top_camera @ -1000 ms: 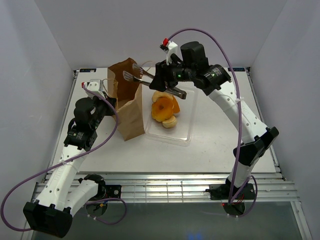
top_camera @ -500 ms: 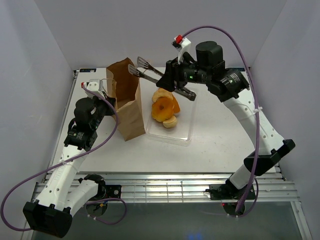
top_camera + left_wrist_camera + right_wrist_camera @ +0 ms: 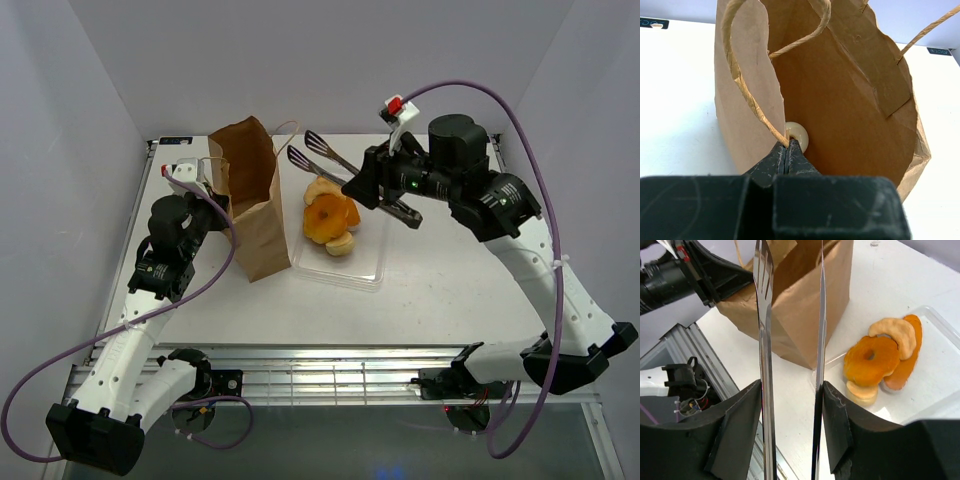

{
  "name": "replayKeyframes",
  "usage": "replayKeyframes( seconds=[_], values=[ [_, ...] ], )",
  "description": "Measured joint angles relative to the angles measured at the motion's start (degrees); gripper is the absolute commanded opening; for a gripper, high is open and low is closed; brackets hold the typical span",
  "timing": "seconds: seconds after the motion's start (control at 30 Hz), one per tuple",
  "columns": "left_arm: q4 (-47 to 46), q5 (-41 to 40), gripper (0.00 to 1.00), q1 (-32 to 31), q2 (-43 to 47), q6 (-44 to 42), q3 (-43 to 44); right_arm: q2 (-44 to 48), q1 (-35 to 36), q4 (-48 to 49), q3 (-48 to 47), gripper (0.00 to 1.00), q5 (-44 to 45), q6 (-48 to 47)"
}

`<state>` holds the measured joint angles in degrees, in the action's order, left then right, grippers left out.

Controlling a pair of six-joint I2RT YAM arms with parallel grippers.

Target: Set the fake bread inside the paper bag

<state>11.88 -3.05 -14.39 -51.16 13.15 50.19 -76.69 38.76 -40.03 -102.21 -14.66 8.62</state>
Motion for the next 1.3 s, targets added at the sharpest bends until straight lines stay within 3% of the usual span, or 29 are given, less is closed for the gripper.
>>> replayKeyframes(
  seconds=[0.43,0.83,1.17,1.3],
  values=[
    [0.09,-0.63,0.0,0.0,0.0,-0.22,0.0,17.51,-0.2,2.62,22.95,0.55,6.34,2.32],
    [0.07,-0.55,0.0,-0.02,-0.02,-0.2,0.0,20.06,-2.08,6.56,40.46,0.56,10.38,5.49],
    [0.07,-0.5,0.0,-0.37,0.0,-0.2,0.0,18.27,-19.21,13.16,52.33,0.58,5.46,7.43],
    [0.07,-0.37,0.0,-0.44,0.0,-0.2,0.0,16.26,-22.71,15.69,55.1,0.6,2.38,7.54]
  ],
)
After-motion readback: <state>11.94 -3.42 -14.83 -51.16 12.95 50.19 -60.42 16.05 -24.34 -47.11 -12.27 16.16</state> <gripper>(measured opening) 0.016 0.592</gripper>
